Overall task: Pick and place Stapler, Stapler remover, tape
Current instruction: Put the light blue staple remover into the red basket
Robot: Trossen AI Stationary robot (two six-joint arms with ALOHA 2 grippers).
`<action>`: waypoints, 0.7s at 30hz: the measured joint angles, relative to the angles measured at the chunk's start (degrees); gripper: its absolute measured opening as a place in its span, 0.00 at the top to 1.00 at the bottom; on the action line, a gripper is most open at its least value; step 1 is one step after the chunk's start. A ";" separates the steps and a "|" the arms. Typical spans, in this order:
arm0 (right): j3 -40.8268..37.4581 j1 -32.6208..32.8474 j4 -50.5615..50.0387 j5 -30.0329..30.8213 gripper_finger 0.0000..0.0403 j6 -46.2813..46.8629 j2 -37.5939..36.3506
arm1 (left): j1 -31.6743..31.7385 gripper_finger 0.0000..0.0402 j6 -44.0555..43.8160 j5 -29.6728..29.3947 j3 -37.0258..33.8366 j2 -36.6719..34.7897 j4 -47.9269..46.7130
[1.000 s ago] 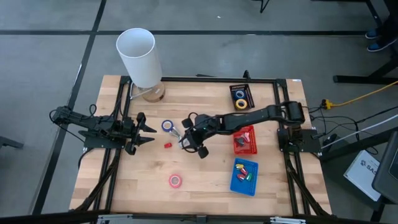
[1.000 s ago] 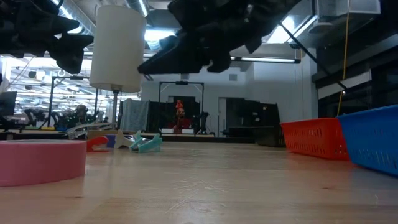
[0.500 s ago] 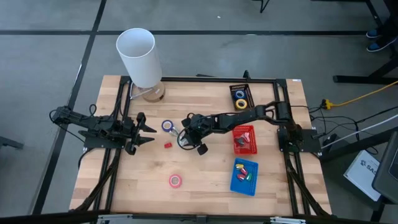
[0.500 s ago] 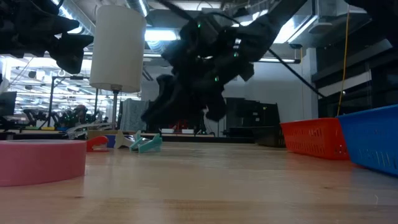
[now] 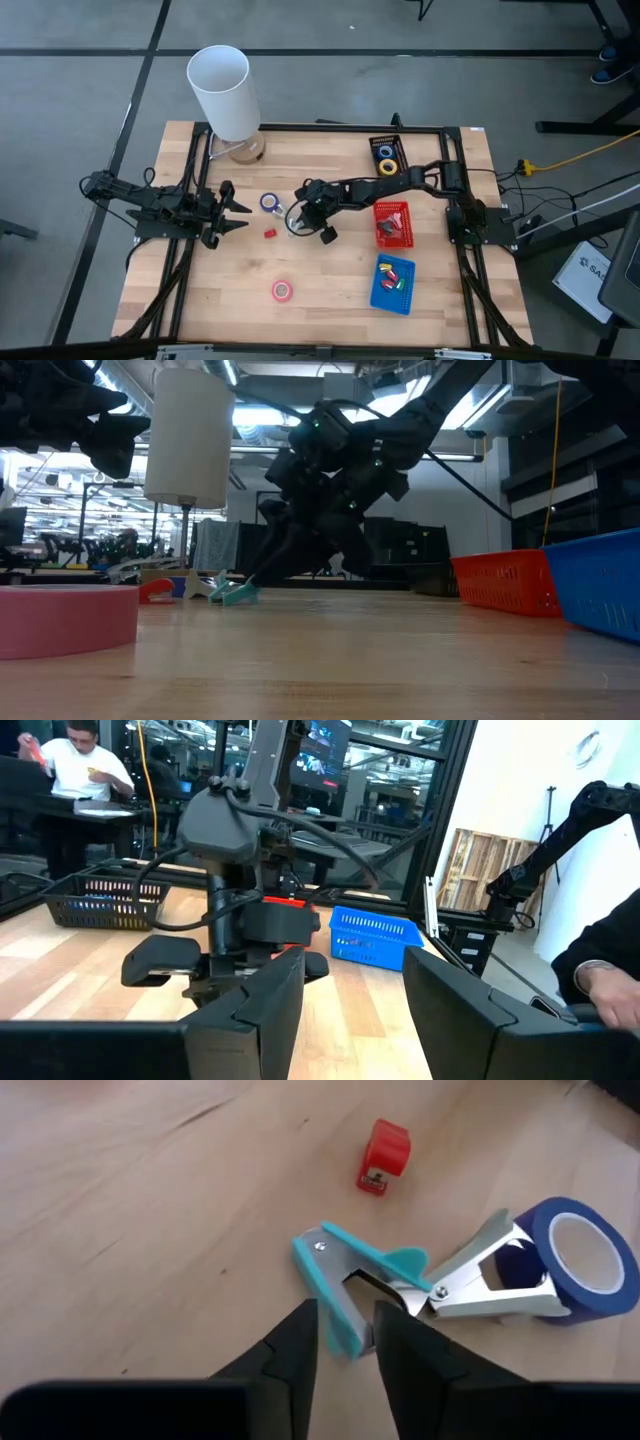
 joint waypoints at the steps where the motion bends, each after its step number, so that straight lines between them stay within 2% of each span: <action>1: 0.00 0.00 -0.11 0.00 0.75 0.06 0.00 | -0.02 0.58 0.00 0.00 -0.01 0.00 0.00; 12: 0.00 0.00 -0.56 -0.07 0.94 -2.06 -0.01 | -0.01 0.58 0.00 -0.02 0.00 0.01 0.00; 14: 0.00 0.00 -0.60 -2.30 0.98 -2.08 0.00 | 0.00 0.58 0.00 -0.02 -0.01 0.01 0.02; 18: 0.00 -0.16 -0.79 -8.23 0.98 -2.08 -0.01 | 0.00 0.58 0.00 -0.02 -0.01 0.00 0.00; 21: 0.00 -0.13 -0.76 -8.79 0.99 -1.60 -0.01 | -0.02 0.58 0.00 -0.02 -0.02 0.00 0.00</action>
